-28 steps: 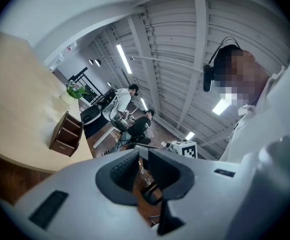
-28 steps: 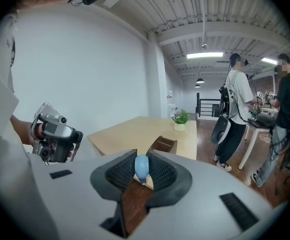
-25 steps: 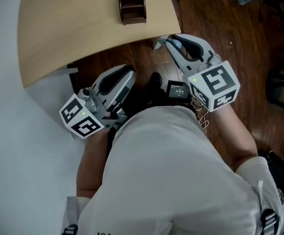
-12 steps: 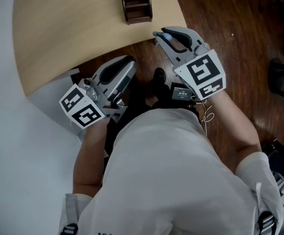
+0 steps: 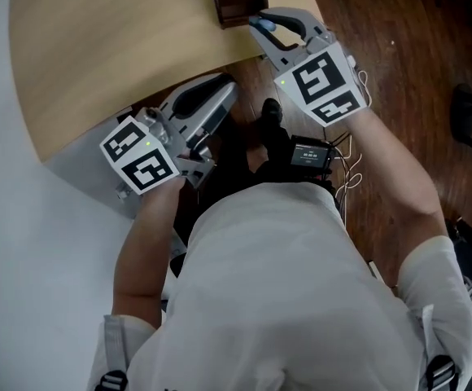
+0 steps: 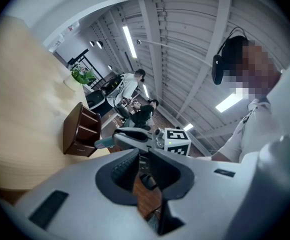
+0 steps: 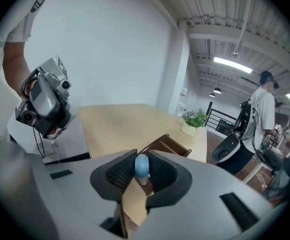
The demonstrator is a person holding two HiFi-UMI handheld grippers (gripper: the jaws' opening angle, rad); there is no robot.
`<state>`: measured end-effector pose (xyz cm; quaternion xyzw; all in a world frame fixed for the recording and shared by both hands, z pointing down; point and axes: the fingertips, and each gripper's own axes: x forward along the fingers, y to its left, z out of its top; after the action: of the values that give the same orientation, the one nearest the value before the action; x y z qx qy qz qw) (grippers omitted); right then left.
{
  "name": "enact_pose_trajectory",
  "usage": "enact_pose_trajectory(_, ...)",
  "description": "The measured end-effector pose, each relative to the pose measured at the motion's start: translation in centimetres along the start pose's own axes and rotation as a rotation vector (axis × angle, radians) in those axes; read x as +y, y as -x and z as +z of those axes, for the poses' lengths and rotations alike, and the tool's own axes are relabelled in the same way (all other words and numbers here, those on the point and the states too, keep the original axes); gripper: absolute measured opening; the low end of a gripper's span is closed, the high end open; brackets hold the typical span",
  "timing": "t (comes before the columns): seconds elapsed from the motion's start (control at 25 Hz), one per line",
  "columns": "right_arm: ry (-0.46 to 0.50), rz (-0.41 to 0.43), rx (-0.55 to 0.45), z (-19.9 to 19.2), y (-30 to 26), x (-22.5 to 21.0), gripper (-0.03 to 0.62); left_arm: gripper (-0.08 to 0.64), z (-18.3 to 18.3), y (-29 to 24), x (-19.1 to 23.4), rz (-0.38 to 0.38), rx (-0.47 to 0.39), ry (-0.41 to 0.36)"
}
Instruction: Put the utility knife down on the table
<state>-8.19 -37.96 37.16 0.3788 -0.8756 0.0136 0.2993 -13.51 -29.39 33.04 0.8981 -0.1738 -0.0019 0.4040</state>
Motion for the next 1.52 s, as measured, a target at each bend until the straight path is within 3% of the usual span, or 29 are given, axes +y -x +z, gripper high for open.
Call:
enact_pose_trajectory(0.68, 0.233, 0.0, 0.112, -2.5, -6.4, -0.6, 0.071, 0.055, 0.3, -0.2, 0.4, 0.007, -0.007, 0.012)
enact_pose_trajectory(1.28, 0.345, 0.023, 0.155, -3.6, -6.6, 0.7, 0.072, 0.055, 0.4, -0.2, 0.3, -0.006, -0.004, 0.012)
enact_pose_trajectory(1.52, 0.327, 0.015, 0.174, -4.3, -6.1, 0.4, 0.074, 0.055, 0.4, -0.2, 0.3, -0.006, -0.004, 0.01)
